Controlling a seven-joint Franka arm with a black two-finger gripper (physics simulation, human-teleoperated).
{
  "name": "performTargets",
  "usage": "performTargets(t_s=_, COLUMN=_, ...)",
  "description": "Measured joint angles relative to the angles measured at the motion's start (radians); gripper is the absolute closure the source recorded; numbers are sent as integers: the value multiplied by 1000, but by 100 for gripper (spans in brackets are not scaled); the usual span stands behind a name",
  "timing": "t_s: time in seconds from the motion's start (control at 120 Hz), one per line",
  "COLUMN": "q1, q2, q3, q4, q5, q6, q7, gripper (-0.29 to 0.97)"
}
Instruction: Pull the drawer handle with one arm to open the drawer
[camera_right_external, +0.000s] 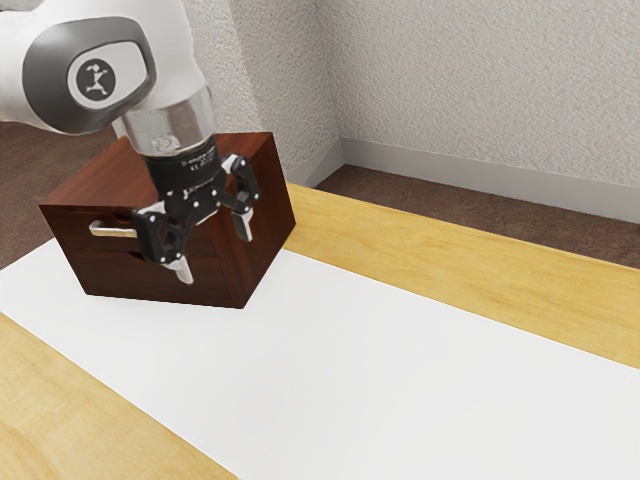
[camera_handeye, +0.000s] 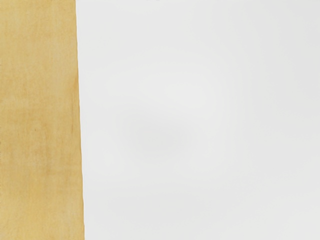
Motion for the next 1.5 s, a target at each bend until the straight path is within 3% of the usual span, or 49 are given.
performTargets(t_s=0.125, q1=12, q2=-6, q3=3, q4=-11, q5=7, q6=1, q7=-1, gripper=0)
performTargets(t_s=0.217, q1=29, q2=-20, q3=10, q4=-39, q5=89, q6=11, q7=-1, gripper=0)
performTargets(t_s=0.317, q1=74, q2=-30, q3=10, q4=-45, q5=122, q6=27, q7=-17, gripper=0)
performTargets(t_s=0.408, q1=255, q2=2, q3=-4, q4=-48, q5=67, q6=65, q7=-33, gripper=0)
performTargets(t_s=0.475, q1=324, q2=22, q3=-5, q4=-51, q5=43, q6=106, q7=-41, gripper=0)
performTargets(t_s=0.55, q1=337, q2=24, q3=3, q4=-70, q5=28, q6=147, q7=-49, gripper=0)
performTargets(t_s=0.692, q1=334, q2=-62, q3=23, q4=-237, q5=14, q6=257, q7=-62, gripper=0)
performTargets(t_s=1.008, q1=396, q2=-2, q3=39, q4=-251, q5=3, q6=482, q7=-82, gripper=0)
performTargets(t_s=1.333, q1=632, q2=62, q3=-81, q4=-237, q5=0, q6=589, q7=-88, gripper=0)
performTargets(t_s=1.5, q1=665, q2=87, q3=-96, q4=-212, q5=2, q6=612, q7=-85, gripper=0)
